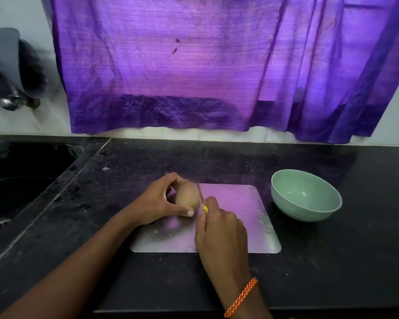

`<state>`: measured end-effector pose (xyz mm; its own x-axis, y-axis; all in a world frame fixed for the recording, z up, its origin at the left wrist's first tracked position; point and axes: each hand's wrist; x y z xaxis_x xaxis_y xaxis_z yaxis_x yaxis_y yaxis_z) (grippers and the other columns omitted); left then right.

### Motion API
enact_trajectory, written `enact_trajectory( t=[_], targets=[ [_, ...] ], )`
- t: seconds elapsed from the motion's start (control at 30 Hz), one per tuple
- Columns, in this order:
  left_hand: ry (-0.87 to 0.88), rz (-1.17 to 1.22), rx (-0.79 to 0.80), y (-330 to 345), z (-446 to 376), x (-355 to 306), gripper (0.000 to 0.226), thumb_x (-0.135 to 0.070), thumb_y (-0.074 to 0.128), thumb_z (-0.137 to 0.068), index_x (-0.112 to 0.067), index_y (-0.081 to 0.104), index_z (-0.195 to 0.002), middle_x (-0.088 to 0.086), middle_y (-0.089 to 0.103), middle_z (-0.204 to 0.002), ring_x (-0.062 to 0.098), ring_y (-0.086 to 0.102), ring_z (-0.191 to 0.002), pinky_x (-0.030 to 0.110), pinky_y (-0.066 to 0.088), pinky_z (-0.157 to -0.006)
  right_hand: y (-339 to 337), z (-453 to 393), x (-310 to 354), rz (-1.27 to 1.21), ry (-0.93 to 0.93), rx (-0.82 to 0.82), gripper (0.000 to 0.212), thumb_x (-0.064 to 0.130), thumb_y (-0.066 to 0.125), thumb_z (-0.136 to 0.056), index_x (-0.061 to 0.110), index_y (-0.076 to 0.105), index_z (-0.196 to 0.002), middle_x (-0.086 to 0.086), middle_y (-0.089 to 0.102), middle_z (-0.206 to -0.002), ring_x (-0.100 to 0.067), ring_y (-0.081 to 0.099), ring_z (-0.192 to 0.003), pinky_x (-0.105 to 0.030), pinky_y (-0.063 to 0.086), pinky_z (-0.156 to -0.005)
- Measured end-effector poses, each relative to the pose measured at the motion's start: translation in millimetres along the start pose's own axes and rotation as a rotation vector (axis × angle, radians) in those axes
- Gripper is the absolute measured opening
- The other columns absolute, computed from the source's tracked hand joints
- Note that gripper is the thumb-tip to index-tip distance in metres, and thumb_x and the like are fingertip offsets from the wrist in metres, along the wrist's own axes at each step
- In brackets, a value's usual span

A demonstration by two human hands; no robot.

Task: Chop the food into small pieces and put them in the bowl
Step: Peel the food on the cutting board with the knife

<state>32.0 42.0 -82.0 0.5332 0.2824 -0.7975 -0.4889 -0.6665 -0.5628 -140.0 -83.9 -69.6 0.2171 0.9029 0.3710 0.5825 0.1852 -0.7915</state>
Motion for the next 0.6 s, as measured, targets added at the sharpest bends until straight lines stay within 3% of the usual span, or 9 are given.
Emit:
enact_trajectory(
  t=[0.07,0.23,0.37,0.5,0.6],
  targets=[
    [0.014,0.002,0.003,0.2,0.3,-1.5,0.065,-0.043,0.101,-0.067,-0.035,0.066,-0.122,-0.012,0.071,-0.121,0.016,0.068,-0.114,0.053,0.053,-0.103,0.3,1.3,-0.6,0.004,-0.006,-0.031,0.017,0.028,0.069,-0.093,0.023,0.062,-0.107,0.005,0.061,-0.066,-0.013,0.032,-0.053,-0.016,0.005,-0.047],
    [0.0,-0.015,-0.001,1.5,0.6,-0.9,0.066,-0.043,0.101,-0.068,-0.037,0.065,-0.124,-0.016,0.069,-0.122,0.011,0.066,-0.116,0.046,0.052,-0.105,-3.3,6.9,-5.7,-0.077,-0.004,0.036,0.027,0.034,0.045,-0.106,0.027,0.052,-0.132,0.003,0.065,-0.089,-0.014,0.045,-0.069,-0.02,0.019,-0.05],
    [-0.006,0.0,0.023,0.8,-0.6,-2.1,0.064,-0.034,0.101,-0.07,-0.033,0.066,-0.124,-0.017,0.07,-0.121,0.008,0.067,-0.114,0.039,0.052,-0.102,-5.1,-5.7,-2.9,-0.064,0.004,0.114,0.027,0.034,0.04,-0.109,0.028,0.047,-0.134,0.003,0.057,-0.094,-0.015,0.045,-0.076,-0.021,0.023,-0.052],
    [-0.021,0.003,0.021,-0.8,0.7,-3.0,0.066,-0.036,0.101,-0.069,-0.034,0.066,-0.124,-0.02,0.069,-0.122,0.007,0.067,-0.115,0.039,0.053,-0.103,-7.7,-7.5,-1.4,-0.004,0.022,0.192,0.029,0.031,0.041,-0.109,0.026,0.045,-0.137,-0.003,0.063,-0.109,-0.019,0.05,-0.083,-0.029,0.032,-0.069],
    [-0.033,0.008,0.012,0.3,2.1,-2.7,0.068,-0.038,0.102,-0.067,-0.035,0.065,-0.124,-0.02,0.069,-0.121,0.007,0.066,-0.116,0.04,0.053,-0.105,-6.9,0.6,-2.8,0.03,0.045,0.169,0.027,0.03,0.044,-0.107,0.026,0.048,-0.133,-0.003,0.064,-0.104,-0.023,0.061,-0.088,-0.033,0.033,-0.068]
  ],
)
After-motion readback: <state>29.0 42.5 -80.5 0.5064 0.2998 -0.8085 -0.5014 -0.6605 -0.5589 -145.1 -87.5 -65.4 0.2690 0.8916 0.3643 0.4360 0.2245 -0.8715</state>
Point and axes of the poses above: each hand's wrist, its own z-axis away from the middle knuckle, its own y-axis out of the palm, x = y × z
